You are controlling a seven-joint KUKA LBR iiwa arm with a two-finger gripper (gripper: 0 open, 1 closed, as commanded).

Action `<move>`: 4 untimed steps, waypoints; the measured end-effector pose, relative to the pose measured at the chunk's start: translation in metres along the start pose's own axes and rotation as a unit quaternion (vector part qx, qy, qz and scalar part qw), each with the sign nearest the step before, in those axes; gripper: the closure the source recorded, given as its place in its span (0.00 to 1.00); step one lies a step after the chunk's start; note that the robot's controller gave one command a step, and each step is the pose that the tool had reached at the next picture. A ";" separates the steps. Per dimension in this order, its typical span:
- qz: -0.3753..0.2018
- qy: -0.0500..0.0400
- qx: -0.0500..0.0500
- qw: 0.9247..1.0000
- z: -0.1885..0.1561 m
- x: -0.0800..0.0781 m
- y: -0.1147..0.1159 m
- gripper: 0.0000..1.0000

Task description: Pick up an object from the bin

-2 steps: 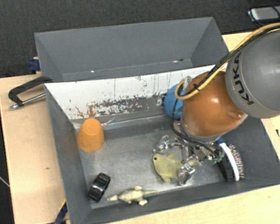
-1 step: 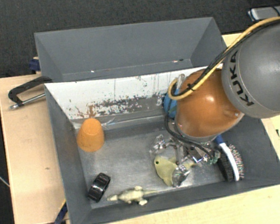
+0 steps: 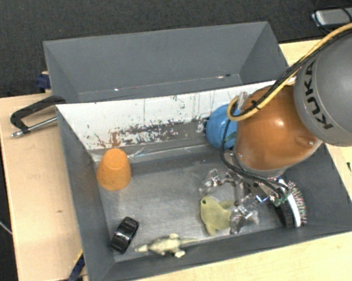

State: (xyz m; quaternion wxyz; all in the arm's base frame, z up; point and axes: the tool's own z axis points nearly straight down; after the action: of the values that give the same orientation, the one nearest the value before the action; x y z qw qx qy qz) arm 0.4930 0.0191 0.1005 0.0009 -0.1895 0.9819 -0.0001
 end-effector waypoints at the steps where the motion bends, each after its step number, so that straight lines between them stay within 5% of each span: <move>1: 0.010 -0.001 -0.001 1.000 0.030 0.002 -0.003 0.00; 2: 0.011 -0.001 -0.001 1.000 0.028 0.000 -0.003 0.00; 3: 0.011 -0.003 0.000 1.000 0.027 -0.001 -0.003 1.00; 4: 0.011 -0.003 0.000 1.000 0.017 -0.003 -0.003 1.00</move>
Offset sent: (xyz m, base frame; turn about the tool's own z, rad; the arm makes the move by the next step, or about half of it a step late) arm -0.0018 -0.0051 -0.0305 0.0194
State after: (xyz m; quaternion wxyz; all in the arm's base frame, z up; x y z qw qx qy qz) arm 0.4970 0.0177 0.0831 0.0036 -0.1783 0.9840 0.0005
